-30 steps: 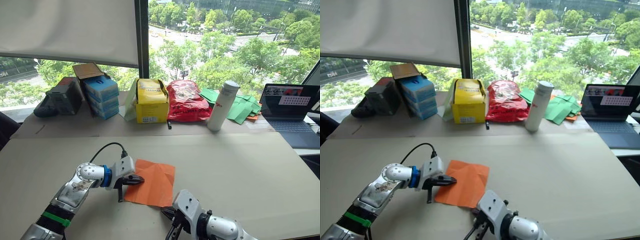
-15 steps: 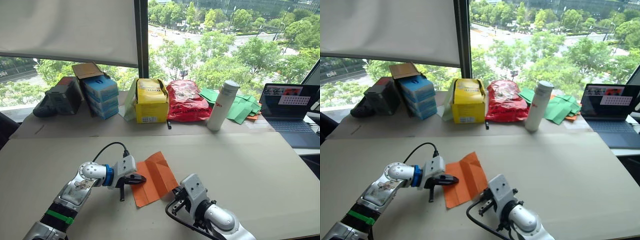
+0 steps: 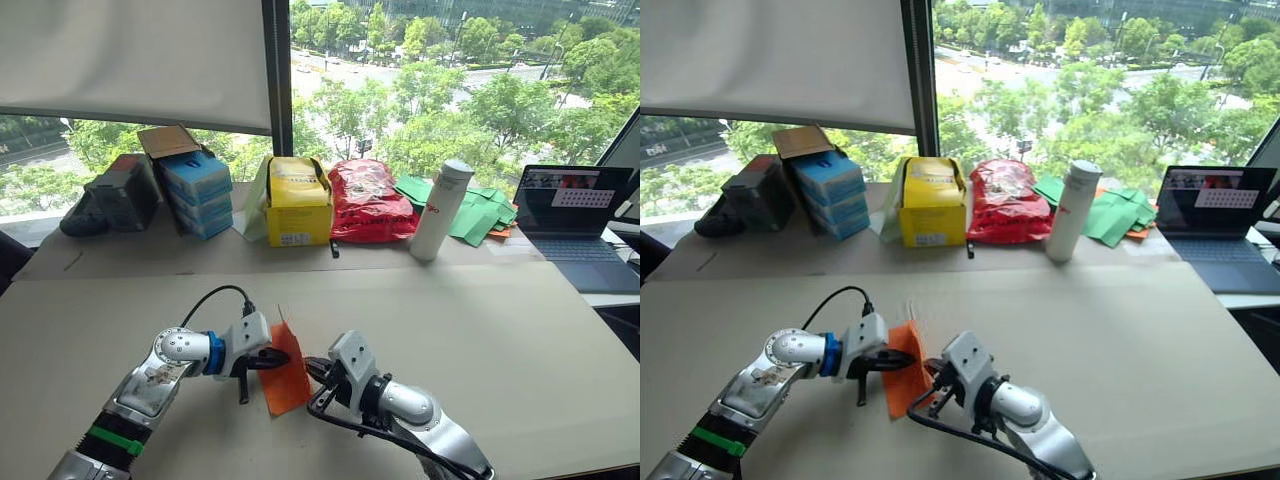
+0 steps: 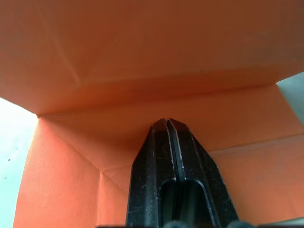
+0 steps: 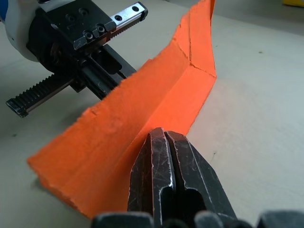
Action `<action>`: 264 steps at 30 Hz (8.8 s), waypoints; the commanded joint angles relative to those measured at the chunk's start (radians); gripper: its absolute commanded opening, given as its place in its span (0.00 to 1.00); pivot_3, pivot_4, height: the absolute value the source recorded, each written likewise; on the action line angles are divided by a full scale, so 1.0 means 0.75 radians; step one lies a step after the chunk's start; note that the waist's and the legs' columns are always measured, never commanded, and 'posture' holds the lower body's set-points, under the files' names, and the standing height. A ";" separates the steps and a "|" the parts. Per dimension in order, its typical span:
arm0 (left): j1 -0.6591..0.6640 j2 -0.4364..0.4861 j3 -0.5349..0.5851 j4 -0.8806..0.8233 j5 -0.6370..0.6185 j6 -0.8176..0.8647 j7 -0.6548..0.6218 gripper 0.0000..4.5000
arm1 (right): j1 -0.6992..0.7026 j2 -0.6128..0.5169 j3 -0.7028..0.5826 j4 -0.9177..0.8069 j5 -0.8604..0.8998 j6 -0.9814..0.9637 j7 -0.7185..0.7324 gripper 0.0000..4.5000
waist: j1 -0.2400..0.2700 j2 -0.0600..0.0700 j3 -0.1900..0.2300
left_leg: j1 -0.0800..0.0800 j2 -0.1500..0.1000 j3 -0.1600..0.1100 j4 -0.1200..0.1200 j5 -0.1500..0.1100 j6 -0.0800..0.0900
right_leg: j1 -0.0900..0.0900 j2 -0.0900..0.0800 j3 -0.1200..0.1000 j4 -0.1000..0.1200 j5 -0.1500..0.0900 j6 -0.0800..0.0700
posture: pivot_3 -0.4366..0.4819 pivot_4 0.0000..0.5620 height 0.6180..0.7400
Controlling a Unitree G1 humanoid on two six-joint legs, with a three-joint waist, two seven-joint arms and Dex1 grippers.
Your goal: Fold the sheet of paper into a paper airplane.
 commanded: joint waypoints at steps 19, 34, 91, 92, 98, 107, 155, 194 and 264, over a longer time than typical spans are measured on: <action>0.249 0.030 0.444 -0.512 -0.332 0.473 0.272 0.00 | -0.249 -0.064 0.111 0.307 -0.085 0.002 0.271 0.00 | -0.029 0.000 0.000 | 0.005 0.001 -0.002 -0.007 0.003 -0.007 | 0.000 -0.009 0.009 0.001 0.000 -0.003 | 0.48 0.27 1.00; 0.361 0.045 0.212 -0.296 -0.135 0.251 0.274 0.00 | -0.309 -0.052 0.075 0.353 -0.086 0.012 0.282 0.00 | -0.026 0.000 0.000 | 0.007 0.001 -0.002 -0.009 0.003 -0.008 | -0.001 -0.013 0.008 0.001 0.000 -0.006 | 0.48 0.27 1.00; 0.344 0.066 0.208 -0.318 -0.132 0.237 0.286 0.00 | -0.280 -0.135 0.044 0.322 -0.086 -0.115 0.545 0.00 | -0.028 0.009 -0.001 | 0.010 0.000 -0.002 -0.026 0.003 -0.009 | -0.002 -0.020 0.006 -0.007 -0.001 -0.008 | 0.48 0.27 1.00; 0.341 0.066 0.207 -0.316 -0.132 0.237 0.286 0.00 | -0.288 -0.124 0.019 0.304 -0.063 -0.126 0.545 0.00 | -0.029 0.008 -0.001 | 0.010 0.000 -0.002 -0.026 0.003 -0.009 | -0.002 -0.020 0.006 -0.007 -0.001 -0.008 | 0.48 0.27 1.00; 0.339 0.065 0.209 -0.314 -0.130 0.234 0.287 0.00 | -0.323 -0.075 -0.066 0.245 0.022 -0.142 0.537 0.00 | -0.026 0.008 0.001 | 0.007 0.000 -0.002 -0.025 0.004 -0.010 | -0.004 -0.020 0.006 -0.006 -0.001 -0.008 | 0.48 0.27 1.00; 0.344 0.063 0.217 -0.325 -0.134 0.242 0.298 0.00 | -0.307 -0.121 0.052 0.393 -0.099 -0.206 0.553 0.00 | -0.026 0.008 0.001 | 0.006 -0.001 -0.002 -0.025 0.004 -0.009 | -0.005 -0.020 0.005 -0.007 -0.001 -0.008 | 0.48 0.27 1.00; 0.352 0.070 0.351 -0.445 -0.408 0.376 0.193 0.00 | -0.170 -0.318 -0.254 -0.070 0.218 0.038 0.537 0.00 | -0.017 0.001 0.007 | -0.005 -0.001 -0.004 -0.022 0.006 -0.011 | -0.011 -0.020 0.000 -0.007 -0.001 -0.008 | 0.48 0.27 1.00; 0.308 0.039 0.177 -0.241 -0.206 0.205 0.224 0.00 | -0.318 -0.324 -0.019 0.084 -0.081 0.240 0.326 0.00 | -0.019 0.002 0.006 | -0.004 0.000 -0.007 -0.007 0.004 -0.006 | -0.002 -0.016 -0.004 -0.003 0.000 -0.005 | 0.48 0.27 1.00; 0.285 0.053 0.193 -0.333 -0.207 0.260 0.221 0.00 | -0.365 0.028 -0.311 0.185 0.184 0.226 0.143 0.00 | -0.028 0.003 0.007 | -0.009 -0.001 -0.007 -0.008 0.004 -0.007 | -0.008 -0.015 -0.001 -0.001 0.000 -0.005 | 0.48 0.27 1.00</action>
